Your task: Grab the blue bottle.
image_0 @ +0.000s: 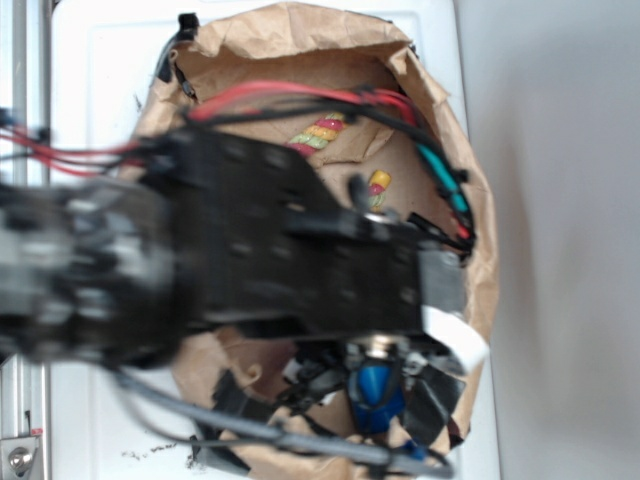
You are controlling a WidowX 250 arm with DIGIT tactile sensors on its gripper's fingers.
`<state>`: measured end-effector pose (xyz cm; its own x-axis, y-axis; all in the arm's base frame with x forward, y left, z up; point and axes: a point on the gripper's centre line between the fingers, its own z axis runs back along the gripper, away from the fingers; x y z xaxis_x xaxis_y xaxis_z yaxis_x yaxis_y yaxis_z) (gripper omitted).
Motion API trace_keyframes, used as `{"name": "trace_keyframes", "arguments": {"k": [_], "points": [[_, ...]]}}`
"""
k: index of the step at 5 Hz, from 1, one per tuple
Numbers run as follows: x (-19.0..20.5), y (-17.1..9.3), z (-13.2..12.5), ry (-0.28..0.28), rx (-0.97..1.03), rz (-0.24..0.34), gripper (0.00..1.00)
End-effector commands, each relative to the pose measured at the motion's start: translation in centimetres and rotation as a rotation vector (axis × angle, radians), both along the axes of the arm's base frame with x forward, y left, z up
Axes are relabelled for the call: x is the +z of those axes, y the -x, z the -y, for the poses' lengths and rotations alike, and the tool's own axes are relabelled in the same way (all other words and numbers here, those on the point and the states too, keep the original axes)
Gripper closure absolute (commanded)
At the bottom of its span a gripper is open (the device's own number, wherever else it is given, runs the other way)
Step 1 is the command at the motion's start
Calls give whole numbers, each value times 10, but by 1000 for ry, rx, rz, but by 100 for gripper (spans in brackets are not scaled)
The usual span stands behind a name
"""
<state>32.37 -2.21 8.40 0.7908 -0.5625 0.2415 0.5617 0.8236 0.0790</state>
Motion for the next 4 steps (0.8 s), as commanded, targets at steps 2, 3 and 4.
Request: {"name": "trace_keyframes", "arguments": {"k": [2,3,4], "points": [[-1,0,44,139,-244,75,0],[-20,1,51,120,-260,130,0],[-34,-1,56,96,-284,130,0]]}}
